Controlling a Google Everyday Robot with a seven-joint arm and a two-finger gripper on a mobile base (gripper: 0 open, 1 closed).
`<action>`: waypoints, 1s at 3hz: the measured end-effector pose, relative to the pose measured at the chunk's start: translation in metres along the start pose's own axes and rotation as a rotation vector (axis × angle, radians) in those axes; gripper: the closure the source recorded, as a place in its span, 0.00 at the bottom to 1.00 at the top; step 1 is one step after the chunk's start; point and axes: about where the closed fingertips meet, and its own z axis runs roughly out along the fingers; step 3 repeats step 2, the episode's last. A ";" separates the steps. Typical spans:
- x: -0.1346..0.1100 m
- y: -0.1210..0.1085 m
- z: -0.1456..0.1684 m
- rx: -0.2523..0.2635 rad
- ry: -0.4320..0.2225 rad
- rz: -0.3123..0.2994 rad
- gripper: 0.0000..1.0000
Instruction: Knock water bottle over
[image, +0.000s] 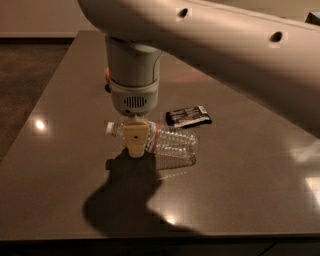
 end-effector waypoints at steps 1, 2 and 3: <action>-0.002 -0.002 0.000 0.009 -0.008 -0.001 0.00; -0.002 -0.002 0.000 0.009 -0.008 -0.001 0.00; -0.002 -0.002 0.000 0.009 -0.008 -0.001 0.00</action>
Offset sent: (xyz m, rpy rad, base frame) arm 0.0015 0.0022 -0.0002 0.0076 -0.0074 0.0000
